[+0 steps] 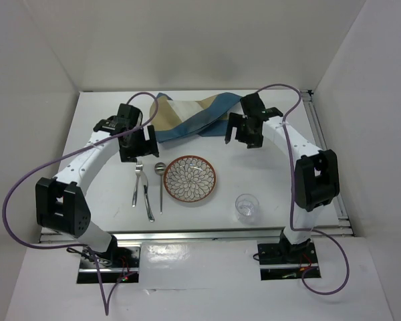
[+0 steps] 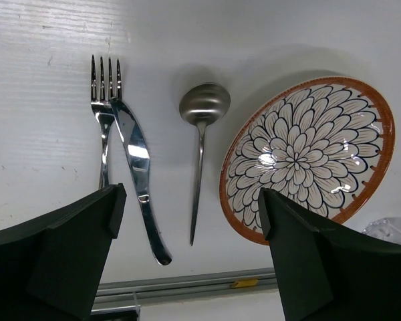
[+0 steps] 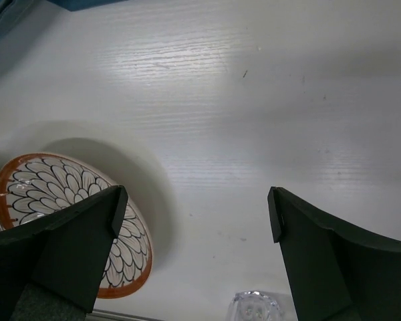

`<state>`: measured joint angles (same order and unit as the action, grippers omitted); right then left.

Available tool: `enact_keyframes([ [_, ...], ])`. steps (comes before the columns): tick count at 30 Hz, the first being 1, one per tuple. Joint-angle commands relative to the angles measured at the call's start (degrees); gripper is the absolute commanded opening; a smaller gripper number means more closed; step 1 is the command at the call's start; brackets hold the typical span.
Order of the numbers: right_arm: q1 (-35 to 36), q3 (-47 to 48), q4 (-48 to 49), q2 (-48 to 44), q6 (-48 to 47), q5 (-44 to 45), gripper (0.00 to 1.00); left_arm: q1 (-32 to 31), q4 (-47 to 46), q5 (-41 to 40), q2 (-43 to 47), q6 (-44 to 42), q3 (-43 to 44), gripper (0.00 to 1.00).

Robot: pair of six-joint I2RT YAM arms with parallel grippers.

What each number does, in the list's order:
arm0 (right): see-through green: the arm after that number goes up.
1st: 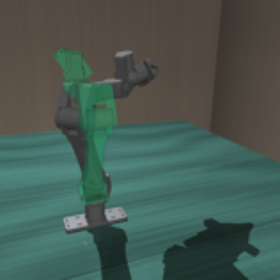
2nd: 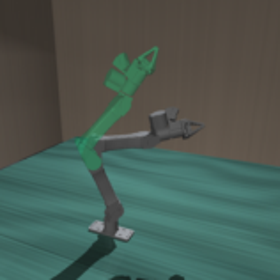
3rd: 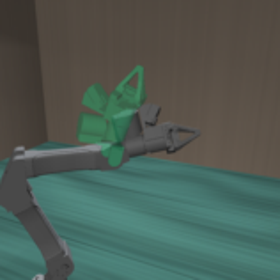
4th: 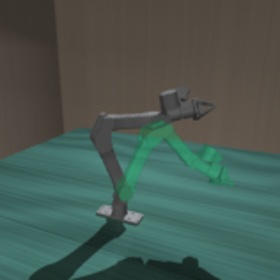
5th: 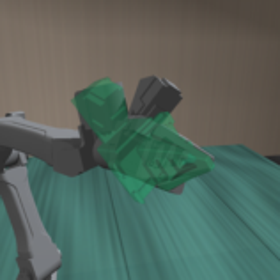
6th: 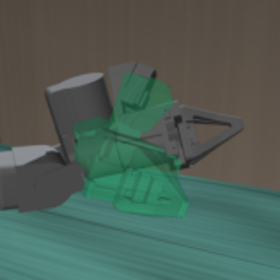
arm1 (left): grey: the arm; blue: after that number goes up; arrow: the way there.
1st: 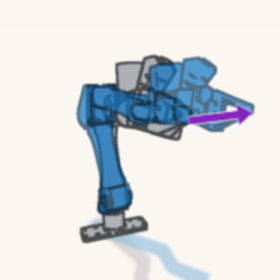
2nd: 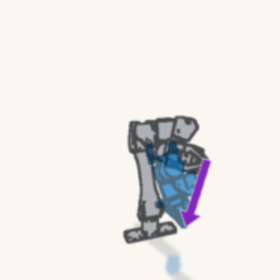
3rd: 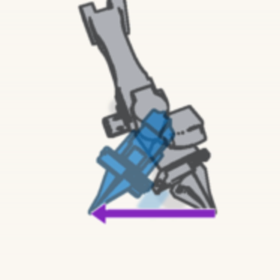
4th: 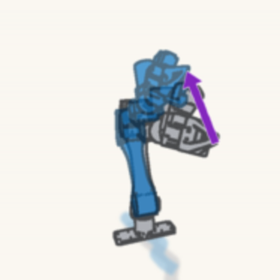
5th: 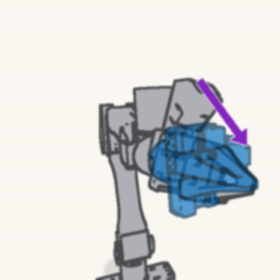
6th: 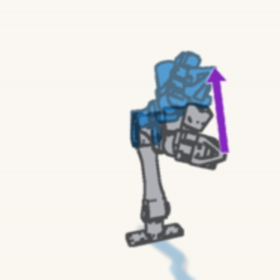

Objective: Set the dinner table for one person

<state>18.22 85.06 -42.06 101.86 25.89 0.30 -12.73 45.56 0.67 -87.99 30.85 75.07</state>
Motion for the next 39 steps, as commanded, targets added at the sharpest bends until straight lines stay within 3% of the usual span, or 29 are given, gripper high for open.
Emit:
enact_keyframes([
  [1, -0.2, -0.2, 1.1, -2.9, 0.3, 0.1, 1.00, 0.8, 1.3, -0.7, 1.1, 2.5, 1.6, 1.00],
  [7, -0.2, -0.2, 1.6, -4.7, 0.3, 0.7, 1.00, 1.4, 1.3, -0.7, 2.4, 4.5, 1.6, 1.00],
  [11, -0.2, -1.3, 1.1, -7.3, 2.9, 4.3, 1.00, 5.8, 2.7, 1.0, 2.4, 7.8, 2.1, 1.00],
  [13, -0.2, -3.8, 2.5, -9.2, 2.9, 4.3, 1.00, 9.5, 2.7, 4.1, 2.4, 9.5, 1.6, 1.00],
  [17, -0.8, -7.6, 5.7, -13.1, 2.9, 2.0, 1.00, 15.0, -3.1, 20.8, 1.1, 15.2, -2.3, 1.00],
  [26, -2.0, -7.2, 5.4, -13.2, 2.9, -0.3, 1.00, 15.0, -18.7, 28.1, -4.6, 30.7, -8.4, 1.00],
  [32, -2.0, -6.0, 3.4, -14.6, 2.4, 0.2, 1.00, 13.9, -24.1, 25.8, -12.7, 35.5, -4.6, 1.00],
  [34, -2.0, -6.0, 2.9, -15.1, 1.8, 0.2, 1.00, 13.9, -27.2, 28.5, -17.9, 35.5, -2.7, 1.00],
  [39, -2.5, -6.0, 1.2, -15.6, 1.3, 0.2, 1.00, 13.9, -22.2, 29.4, -28.5, 33.0, 9.7, 1.00],
])
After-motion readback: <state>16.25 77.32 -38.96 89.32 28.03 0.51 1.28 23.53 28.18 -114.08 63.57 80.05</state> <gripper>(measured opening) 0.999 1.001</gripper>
